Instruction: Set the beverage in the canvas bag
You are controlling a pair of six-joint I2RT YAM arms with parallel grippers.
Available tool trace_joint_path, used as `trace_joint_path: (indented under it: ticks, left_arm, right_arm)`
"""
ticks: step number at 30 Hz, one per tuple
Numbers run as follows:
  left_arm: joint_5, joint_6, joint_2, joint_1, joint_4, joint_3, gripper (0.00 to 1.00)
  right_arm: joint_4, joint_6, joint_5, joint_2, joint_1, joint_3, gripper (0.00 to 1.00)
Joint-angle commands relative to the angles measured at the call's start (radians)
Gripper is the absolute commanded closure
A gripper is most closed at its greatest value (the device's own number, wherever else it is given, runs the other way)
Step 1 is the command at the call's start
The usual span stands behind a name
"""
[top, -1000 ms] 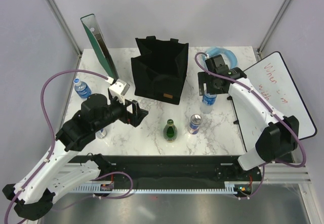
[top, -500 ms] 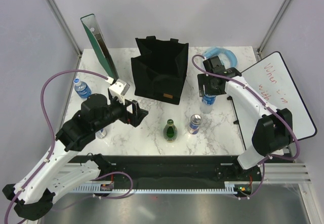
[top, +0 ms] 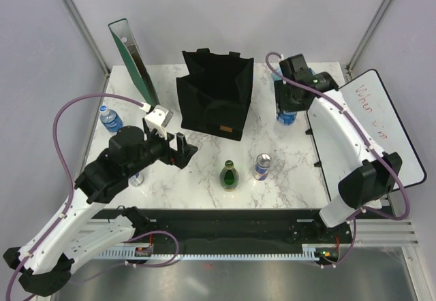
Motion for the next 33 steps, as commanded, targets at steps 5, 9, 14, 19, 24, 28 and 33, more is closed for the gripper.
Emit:
trace_joint_path:
  ticks: [5, 9, 14, 19, 24, 28, 33]
  left_arm:
    - [-0.038, -0.023, -0.017, -0.003, 0.038, 0.017, 0.00]
    - [-0.037, -0.027, -0.017, -0.005, 0.038, 0.013, 0.00]
    - [-0.029, -0.043, -0.024, -0.003, 0.038, 0.007, 0.00]
    - [-0.017, -0.057, -0.038, -0.003, 0.038, 0.004, 0.00]
    - [-0.009, -0.061, -0.057, -0.003, 0.033, -0.004, 0.00]
    - [-0.012, -0.063, -0.070, -0.003, 0.030, -0.010, 0.00]
    - [-0.012, -0.060, -0.070, -0.003, 0.027, -0.009, 0.00]
  right_arm:
    - [0.071, -0.026, -0.062, -0.014, -0.002, 0.581, 1.00]
    - [0.229, -0.006, -0.094, -0.040, 0.001, 0.674, 1.00]
    - [0.493, 0.081, -0.266, -0.057, 0.008, 0.618, 1.00]
    - [0.574, 0.072, -0.263, 0.027, 0.125, 0.645, 1.00]
    - [0.566, 0.054, -0.159, 0.130, 0.200, 0.686, 1.00]
    - [0.568, -0.001, -0.050, 0.164, 0.237, 0.640, 1.00]
    - [0.548, -0.038, 0.070, 0.204, 0.263, 0.613, 1.00]
